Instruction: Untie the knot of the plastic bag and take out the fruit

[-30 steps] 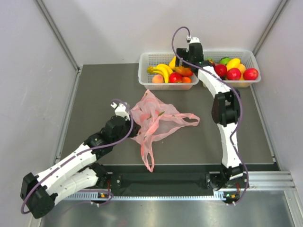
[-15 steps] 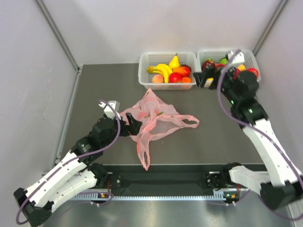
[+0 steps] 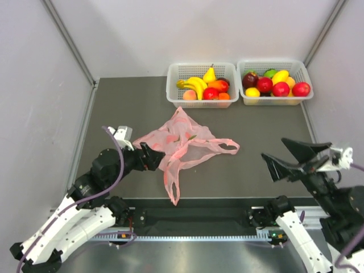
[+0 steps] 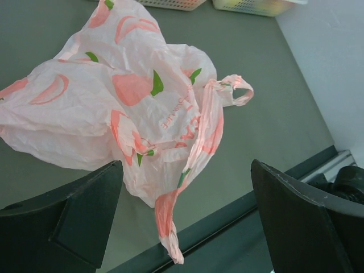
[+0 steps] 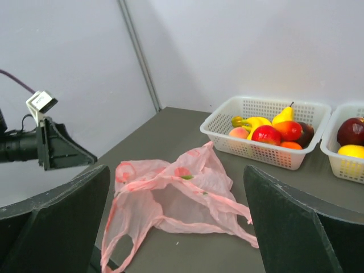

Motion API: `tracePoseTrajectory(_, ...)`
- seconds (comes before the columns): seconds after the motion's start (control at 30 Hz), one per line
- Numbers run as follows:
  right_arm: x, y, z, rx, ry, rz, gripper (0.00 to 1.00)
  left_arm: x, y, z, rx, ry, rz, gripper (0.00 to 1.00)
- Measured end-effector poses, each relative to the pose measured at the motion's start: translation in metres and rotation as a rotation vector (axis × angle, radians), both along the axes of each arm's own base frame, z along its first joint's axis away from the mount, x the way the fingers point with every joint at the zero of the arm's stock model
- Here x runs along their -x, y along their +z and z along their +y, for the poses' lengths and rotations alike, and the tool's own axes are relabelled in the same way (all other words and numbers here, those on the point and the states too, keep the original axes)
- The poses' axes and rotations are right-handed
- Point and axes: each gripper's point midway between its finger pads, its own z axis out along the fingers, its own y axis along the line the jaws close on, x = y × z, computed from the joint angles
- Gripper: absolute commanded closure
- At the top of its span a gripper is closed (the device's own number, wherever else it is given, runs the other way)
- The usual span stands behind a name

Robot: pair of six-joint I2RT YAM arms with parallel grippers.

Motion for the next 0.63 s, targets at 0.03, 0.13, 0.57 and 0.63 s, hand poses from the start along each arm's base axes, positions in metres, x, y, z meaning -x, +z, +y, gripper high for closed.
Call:
tracePoseTrajectory(0.03,0.011,0.002,-0.003,-0.003,0.007,-0.014,0.00,0.003,0.004,0.001,0.007,-0.004,-0.004,0.01)
tracePoseTrajectory(0.13,0.034,0.001,-0.008,-0.005,0.018,-0.020,0.00,0.010,0.014,0.005,0.038,-0.011,-0.025,0.01)
tracePoseTrajectory(0.57,0.070,-0.012,-0.026,-0.068,-0.003,-0.001,0.01,0.029,0.034,0.017,0.108,-0.026,-0.060,0.01)
tracePoseTrajectory(0.63,0.071,-0.011,-0.026,-0.069,-0.005,-0.002,0.00,0.030,0.035,0.017,0.111,-0.026,-0.063,0.01)
